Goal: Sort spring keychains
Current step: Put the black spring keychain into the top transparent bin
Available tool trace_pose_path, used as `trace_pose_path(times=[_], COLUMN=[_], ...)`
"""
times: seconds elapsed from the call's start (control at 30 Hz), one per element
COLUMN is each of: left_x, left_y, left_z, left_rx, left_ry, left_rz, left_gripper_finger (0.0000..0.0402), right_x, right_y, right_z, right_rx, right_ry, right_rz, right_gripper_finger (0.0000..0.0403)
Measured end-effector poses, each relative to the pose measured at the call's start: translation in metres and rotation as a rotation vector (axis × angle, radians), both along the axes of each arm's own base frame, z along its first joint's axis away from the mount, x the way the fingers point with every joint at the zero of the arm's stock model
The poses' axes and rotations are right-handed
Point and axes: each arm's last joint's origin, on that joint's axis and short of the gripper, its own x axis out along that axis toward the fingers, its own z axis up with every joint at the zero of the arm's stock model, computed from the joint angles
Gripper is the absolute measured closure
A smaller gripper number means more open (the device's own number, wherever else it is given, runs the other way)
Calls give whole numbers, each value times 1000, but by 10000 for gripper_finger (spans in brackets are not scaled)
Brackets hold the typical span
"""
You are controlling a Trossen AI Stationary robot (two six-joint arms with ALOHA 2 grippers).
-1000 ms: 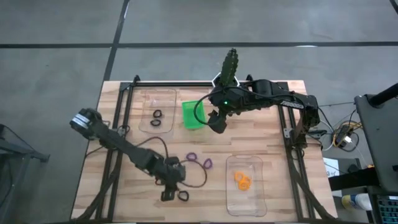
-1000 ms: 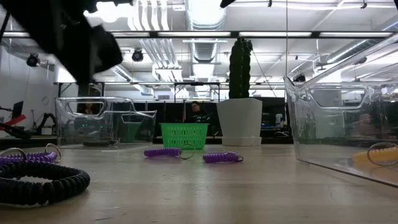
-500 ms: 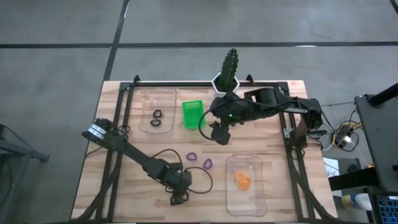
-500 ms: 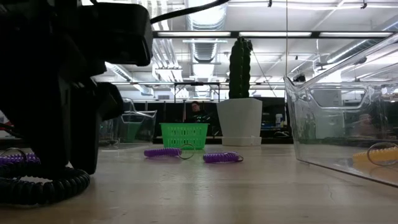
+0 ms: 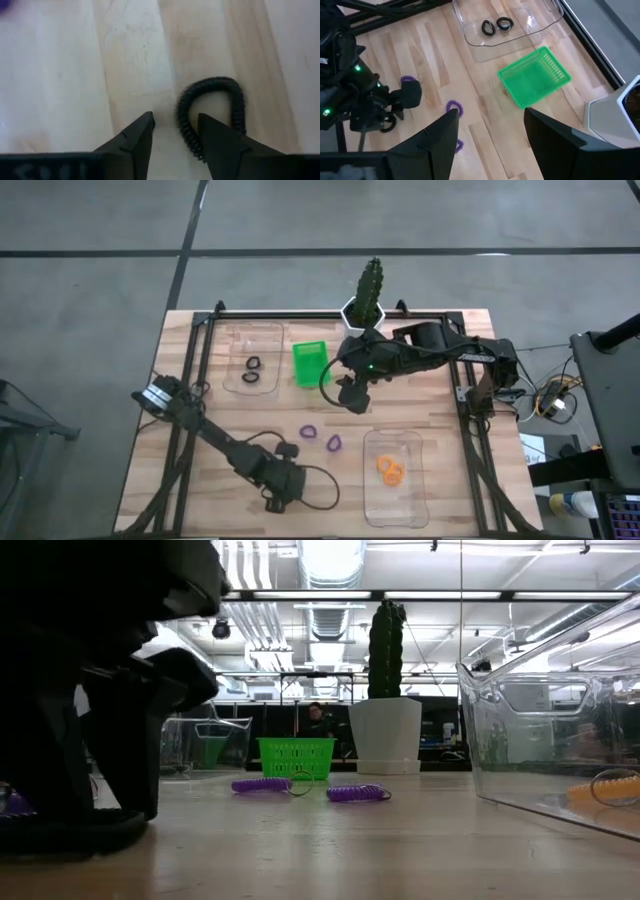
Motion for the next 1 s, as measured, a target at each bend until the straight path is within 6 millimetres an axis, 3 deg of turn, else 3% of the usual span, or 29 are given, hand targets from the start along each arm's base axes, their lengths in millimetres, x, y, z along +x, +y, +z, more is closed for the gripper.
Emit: trace_pose_path(times=[0.13,0.3,0.53,0.77,1.0], left_x=[-2,-1,1,-2,-22], left_y=[-4,1,22,46,83], left_z=[0,-1,10,62,113], left_rx=[78,82,95,156,178], left_ry=[-37,-20,67,62,-11], left_rz=[-100,-56,70,161,321], left_gripper_finger=[286,378,395,400,401], right_x=[0,0,1,-1,-5], right_y=[0,-1,-1,-2,-3], right_z=[0,0,0,8,14], right_rx=[-1,-19,-14,-25,-65], right_ry=[0,-2,-8,-45,-63], right_rz=[-1,-15,-26,-38,-52], right_gripper_finger=[184,184,184,184,184])
